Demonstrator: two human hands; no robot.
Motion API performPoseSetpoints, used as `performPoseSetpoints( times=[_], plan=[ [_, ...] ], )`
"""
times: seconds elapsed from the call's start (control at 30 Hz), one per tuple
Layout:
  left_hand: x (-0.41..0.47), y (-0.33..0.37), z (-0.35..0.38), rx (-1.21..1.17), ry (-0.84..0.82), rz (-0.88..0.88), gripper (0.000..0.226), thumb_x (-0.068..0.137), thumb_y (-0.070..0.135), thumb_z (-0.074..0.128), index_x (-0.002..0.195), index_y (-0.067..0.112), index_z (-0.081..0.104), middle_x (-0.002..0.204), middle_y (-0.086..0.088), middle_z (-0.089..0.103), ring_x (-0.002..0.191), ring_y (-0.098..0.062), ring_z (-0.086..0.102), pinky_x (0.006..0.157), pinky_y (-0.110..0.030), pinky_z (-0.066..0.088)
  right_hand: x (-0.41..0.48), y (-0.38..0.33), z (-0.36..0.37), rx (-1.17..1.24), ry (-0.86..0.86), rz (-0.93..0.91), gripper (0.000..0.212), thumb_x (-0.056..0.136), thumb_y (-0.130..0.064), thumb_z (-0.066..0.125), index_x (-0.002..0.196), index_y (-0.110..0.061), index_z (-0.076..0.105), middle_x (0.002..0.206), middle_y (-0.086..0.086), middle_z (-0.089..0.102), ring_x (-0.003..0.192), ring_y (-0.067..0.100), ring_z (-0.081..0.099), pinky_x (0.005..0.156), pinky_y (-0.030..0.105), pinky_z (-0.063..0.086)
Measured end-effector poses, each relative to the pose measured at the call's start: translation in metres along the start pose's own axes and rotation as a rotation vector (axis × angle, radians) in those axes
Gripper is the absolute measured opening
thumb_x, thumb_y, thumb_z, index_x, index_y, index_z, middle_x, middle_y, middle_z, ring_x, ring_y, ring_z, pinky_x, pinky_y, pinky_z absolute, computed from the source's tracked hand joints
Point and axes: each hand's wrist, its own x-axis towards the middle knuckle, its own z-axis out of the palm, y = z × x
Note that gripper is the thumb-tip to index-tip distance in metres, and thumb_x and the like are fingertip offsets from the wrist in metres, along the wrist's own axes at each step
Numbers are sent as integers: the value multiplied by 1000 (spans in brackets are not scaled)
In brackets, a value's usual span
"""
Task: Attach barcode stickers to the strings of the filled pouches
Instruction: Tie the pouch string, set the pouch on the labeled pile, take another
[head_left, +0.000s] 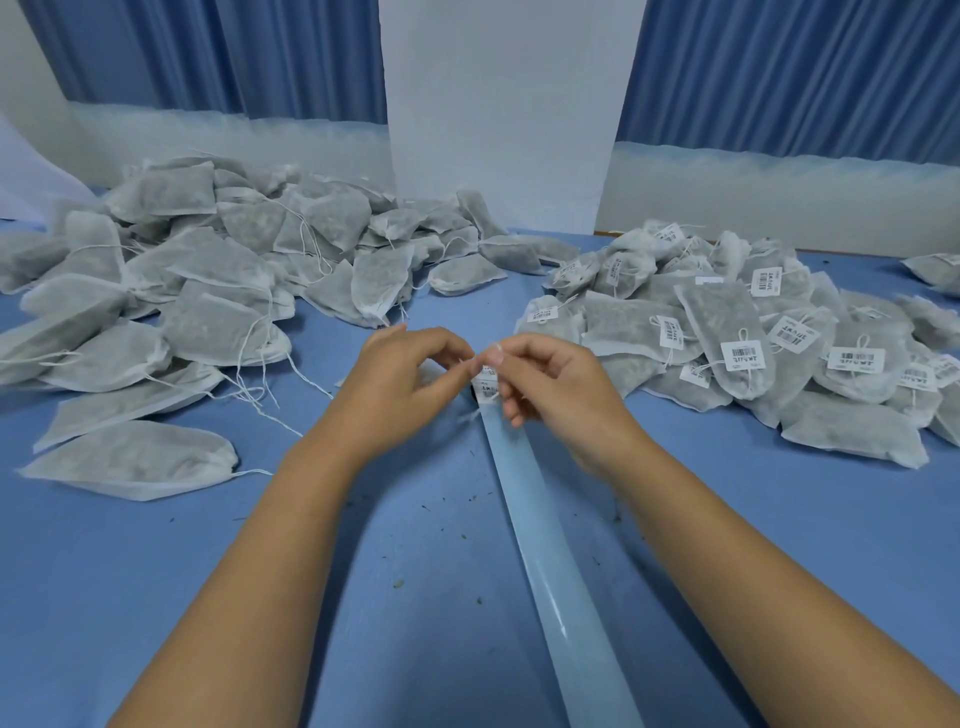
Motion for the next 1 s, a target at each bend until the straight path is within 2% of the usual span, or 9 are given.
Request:
performPoseSetpoints(
  times=[0.27,0.33,0.4,0.5,0.57,0.63,0.73,0.83,1.0],
  plan=[
    [1,6,-5,-9,-104,-163,12,96,28,64,86,34,65,90,24,68,93,7,59,122,-33,10,1,-5,-10,20,231,-183,27,99,-18,53,81,-26,73,54,-9,43,50,10,41,51,18,39],
    [-1,11,-6,-149,-100,-219,13,94,26,67,82,30,69,86,20,71,87,8,60,109,-14,26,2,-4,-12,-9,287,-209,25,99,-19,54,83,-26,72,55,-8,42,52,10,40,51,19,39],
    [-1,17,-9,-356,-111,-276,13,92,18,68,80,24,73,85,12,73,79,7,62,82,-3,39,4,-1,-14,-54,368,-227,24,99,-19,55,84,-29,72,54,-11,44,53,11,39,53,21,39],
    [0,24,-13,-643,-123,-320,21,91,4,65,76,15,74,77,3,73,78,-4,65,76,-12,48,7,4,-16,-132,450,-245,20,96,-17,60,86,-29,72,59,-16,58,56,5,44,58,18,40],
    [1,27,-14,-793,-88,-371,29,91,1,62,70,17,75,76,-1,74,77,-9,68,74,-17,52,8,9,-17,-235,443,-274,18,94,-14,63,86,-28,73,75,-4,70,67,5,55,65,16,45],
    [1,31,-13,-876,-34,-417,34,91,3,62,66,20,76,78,-3,75,77,-11,70,73,-19,54,7,14,-15,-383,408,-323,17,92,-12,65,84,-24,74,79,8,68,71,6,55,70,15,43],
    [4,34,-13,-958,62,-434,25,91,5,63,74,18,77,87,-6,78,80,-11,73,71,-19,55,1,19,-7,-628,302,-425,13,89,-12,65,83,-17,75,67,7,53,64,9,48,62,20,39],
    [4,28,-12,-899,141,-439,9,90,8,66,86,11,74,95,-4,78,91,-9,73,79,-22,56,-6,18,2,-763,162,-561,12,89,-14,63,83,-14,73,68,-2,43,61,13,45,56,33,41],
    [1,24,-11,-657,5,-374,11,91,6,67,91,12,76,92,4,78,93,-1,71,82,-12,52,-7,12,-1,-751,284,-712,7,88,-10,66,89,-10,74,74,-5,46,59,11,46,55,27,40]
  ],
)
